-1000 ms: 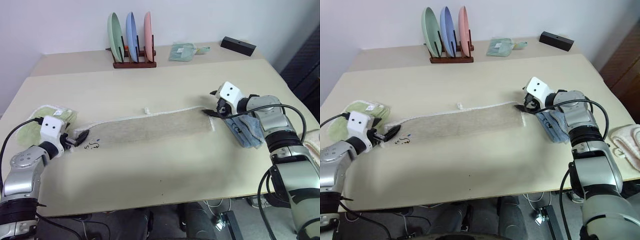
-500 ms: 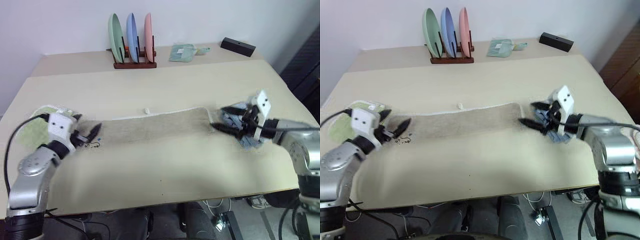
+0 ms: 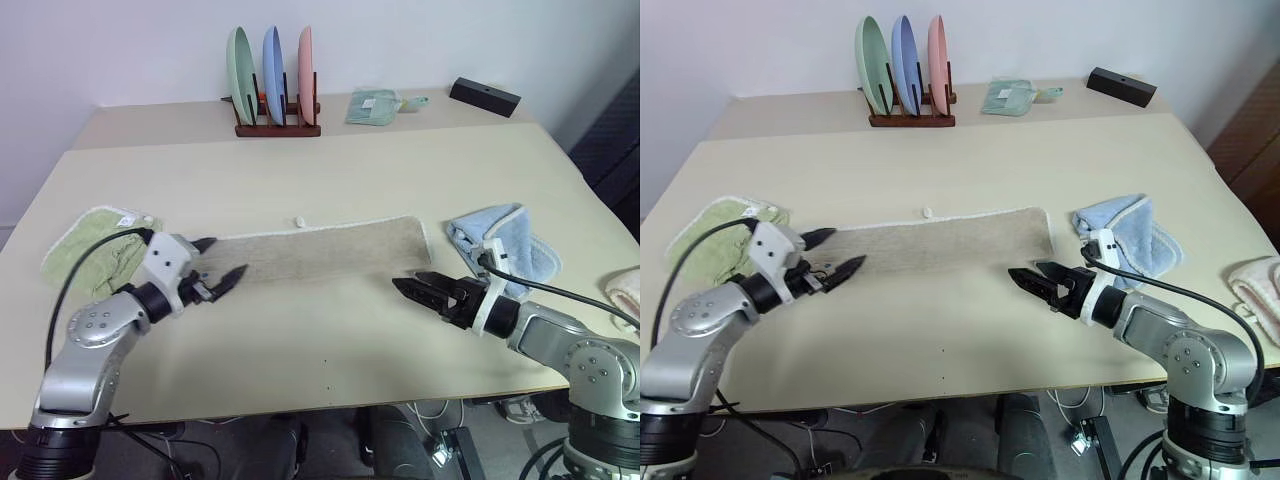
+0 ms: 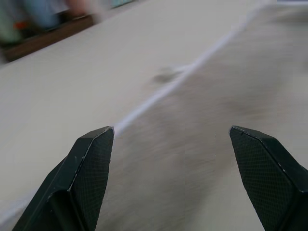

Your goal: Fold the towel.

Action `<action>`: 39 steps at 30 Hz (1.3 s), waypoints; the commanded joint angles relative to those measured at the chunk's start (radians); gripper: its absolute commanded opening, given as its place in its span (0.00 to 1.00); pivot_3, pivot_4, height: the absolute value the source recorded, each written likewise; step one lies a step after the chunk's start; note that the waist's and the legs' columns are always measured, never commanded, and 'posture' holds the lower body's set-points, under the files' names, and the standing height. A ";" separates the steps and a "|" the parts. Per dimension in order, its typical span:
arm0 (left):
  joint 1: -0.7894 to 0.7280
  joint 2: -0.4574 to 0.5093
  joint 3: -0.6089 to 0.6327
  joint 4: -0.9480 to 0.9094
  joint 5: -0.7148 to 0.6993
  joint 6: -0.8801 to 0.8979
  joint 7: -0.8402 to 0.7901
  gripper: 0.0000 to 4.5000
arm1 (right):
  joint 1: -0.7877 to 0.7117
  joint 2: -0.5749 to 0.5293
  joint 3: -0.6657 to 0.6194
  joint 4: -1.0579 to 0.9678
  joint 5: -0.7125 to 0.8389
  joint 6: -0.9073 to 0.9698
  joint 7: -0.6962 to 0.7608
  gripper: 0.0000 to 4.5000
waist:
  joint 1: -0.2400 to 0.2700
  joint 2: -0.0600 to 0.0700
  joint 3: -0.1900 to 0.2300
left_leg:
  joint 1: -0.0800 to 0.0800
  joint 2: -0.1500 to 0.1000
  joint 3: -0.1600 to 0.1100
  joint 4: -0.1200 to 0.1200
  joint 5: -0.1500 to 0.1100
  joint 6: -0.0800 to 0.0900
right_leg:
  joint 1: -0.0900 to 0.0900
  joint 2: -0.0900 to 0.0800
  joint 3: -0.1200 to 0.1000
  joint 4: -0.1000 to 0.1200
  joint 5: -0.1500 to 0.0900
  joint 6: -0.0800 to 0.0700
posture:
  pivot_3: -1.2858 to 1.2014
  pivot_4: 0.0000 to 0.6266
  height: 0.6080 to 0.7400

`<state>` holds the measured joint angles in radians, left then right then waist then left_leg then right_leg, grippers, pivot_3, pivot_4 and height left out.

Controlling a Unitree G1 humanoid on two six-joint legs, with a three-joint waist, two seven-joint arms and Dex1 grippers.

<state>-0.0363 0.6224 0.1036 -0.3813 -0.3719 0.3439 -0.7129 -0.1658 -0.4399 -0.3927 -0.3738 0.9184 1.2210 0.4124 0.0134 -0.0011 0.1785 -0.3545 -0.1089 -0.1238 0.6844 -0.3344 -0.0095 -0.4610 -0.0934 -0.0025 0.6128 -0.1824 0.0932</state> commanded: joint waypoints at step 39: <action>0.004 -0.097 -0.089 -0.059 -0.054 0.046 0.028 0.87 | -0.234 -0.233 0.280 -0.077 -0.194 -0.230 -0.022 0.01 | -0.007 0.001 -0.001 | 0.001 0.002 0.003 -0.001 -0.003 0.005 | -0.001 0.005 0.002 0.000 0.000 0.000 | 0.52 0.24 0.90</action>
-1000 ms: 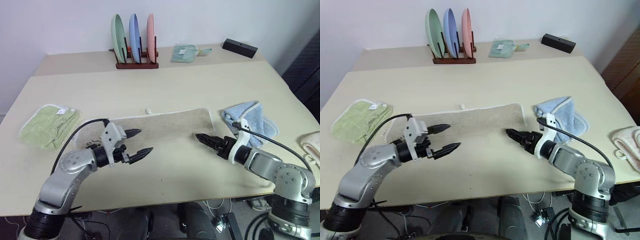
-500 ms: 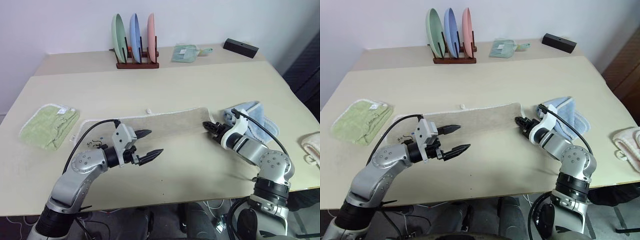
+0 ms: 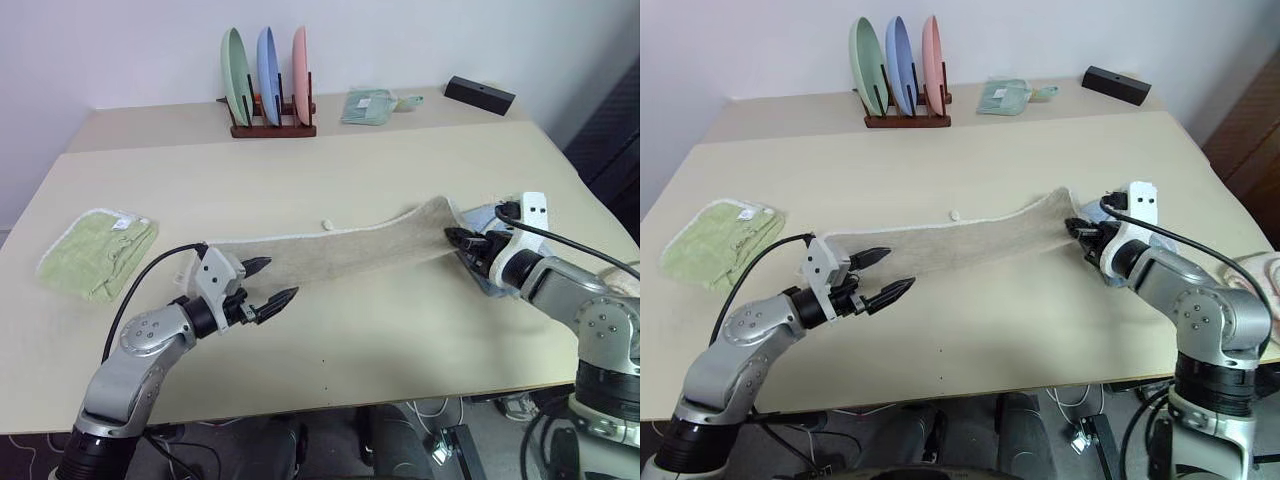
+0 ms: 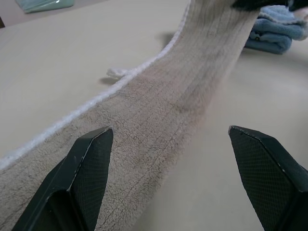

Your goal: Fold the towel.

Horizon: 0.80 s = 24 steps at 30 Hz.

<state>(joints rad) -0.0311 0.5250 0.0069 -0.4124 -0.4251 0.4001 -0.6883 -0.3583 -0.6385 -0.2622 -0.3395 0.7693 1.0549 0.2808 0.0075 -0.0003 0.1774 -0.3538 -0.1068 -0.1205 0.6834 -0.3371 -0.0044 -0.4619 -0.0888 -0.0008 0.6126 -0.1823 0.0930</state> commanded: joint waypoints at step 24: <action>0.033 -0.006 0.020 -0.079 0.002 0.004 0.064 0.87 | -0.147 0.146 0.548 0.029 -0.378 -0.238 0.300 0.53 | 0.004 -0.002 0.000 | -0.001 0.000 -0.001 0.000 0.003 -0.005 | -0.001 0.000 0.000 -0.002 0.000 0.000 | 0.52 0.24 0.90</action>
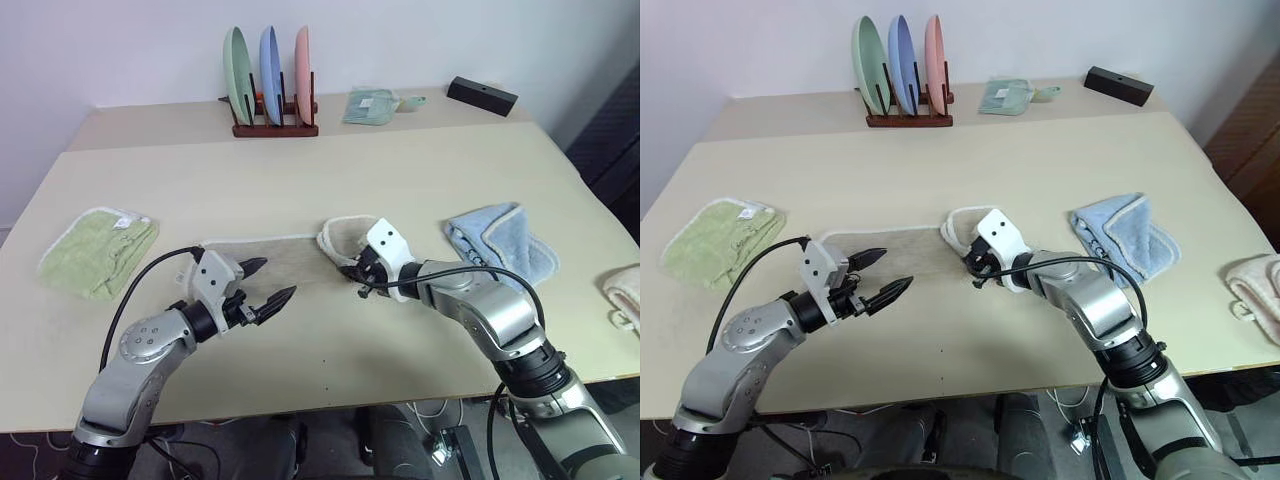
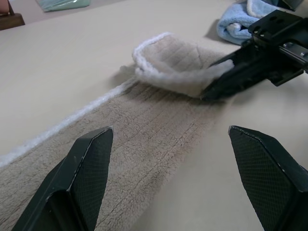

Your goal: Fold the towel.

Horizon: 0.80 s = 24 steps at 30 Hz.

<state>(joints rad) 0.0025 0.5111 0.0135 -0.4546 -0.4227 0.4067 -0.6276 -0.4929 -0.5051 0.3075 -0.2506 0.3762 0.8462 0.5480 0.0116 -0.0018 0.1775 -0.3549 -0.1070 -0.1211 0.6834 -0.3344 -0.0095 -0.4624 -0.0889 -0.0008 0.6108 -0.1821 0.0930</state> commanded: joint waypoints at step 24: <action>0.187 -0.107 0.099 -0.101 0.017 0.005 0.197 0.87 | -0.050 0.110 -0.016 0.441 -0.258 -0.495 0.100 0.02 | -0.002 0.000 0.000 | 0.001 0.000 0.001 0.000 0.000 0.000 | 0.000 0.000 0.001 0.000 0.000 0.000 | 0.52 0.24 0.90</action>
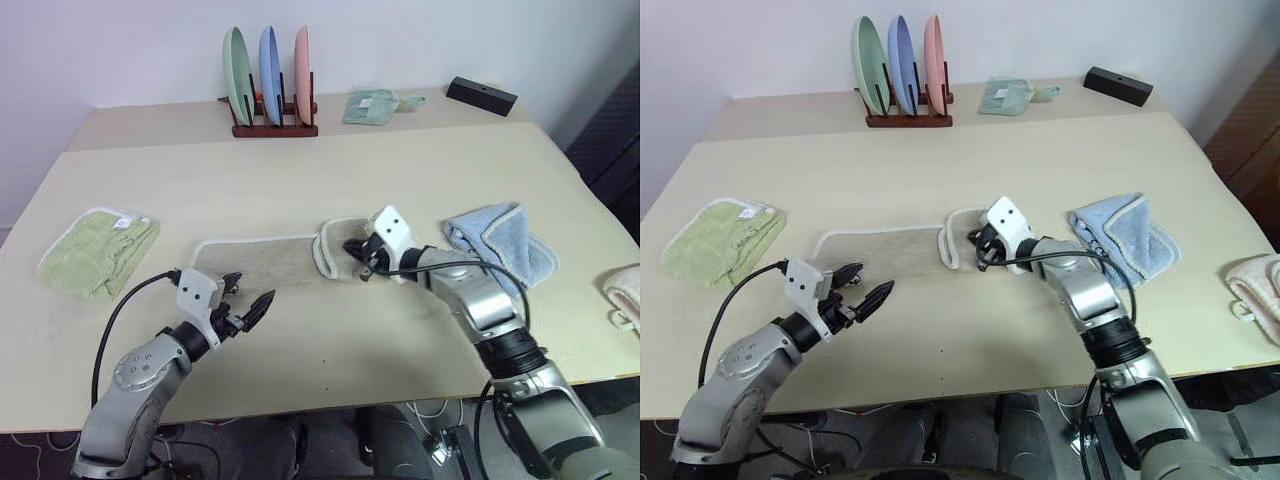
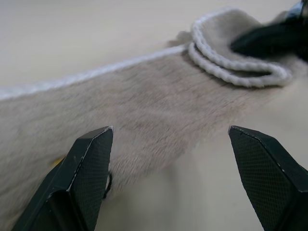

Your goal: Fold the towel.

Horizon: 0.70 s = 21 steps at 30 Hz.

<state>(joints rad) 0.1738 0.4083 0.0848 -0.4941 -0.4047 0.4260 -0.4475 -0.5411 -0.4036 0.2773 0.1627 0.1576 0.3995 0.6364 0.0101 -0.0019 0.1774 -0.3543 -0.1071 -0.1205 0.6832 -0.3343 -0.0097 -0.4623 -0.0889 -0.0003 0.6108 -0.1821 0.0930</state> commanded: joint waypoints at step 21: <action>0.019 -0.352 0.418 -0.065 -0.768 0.270 0.716 1.00 | -0.048 -0.031 -0.059 -0.215 -0.018 -0.187 0.176 0.99 | 0.004 -0.002 -0.001 | 0.001 0.000 -0.001 0.001 0.000 0.000 | 0.001 0.000 0.000 0.000 0.000 0.000 | 0.52 0.24 0.90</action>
<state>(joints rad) 0.2169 0.0568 0.4588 -0.5786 -1.0668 0.6956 0.1772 -0.5832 -0.4387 0.2218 -0.0212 0.1450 0.2371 0.8126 0.0137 -0.0034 0.1768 -0.3535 -0.1068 -0.1220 0.6840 -0.3340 -0.0107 -0.4612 -0.0887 -0.0005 0.6114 -0.1821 0.0931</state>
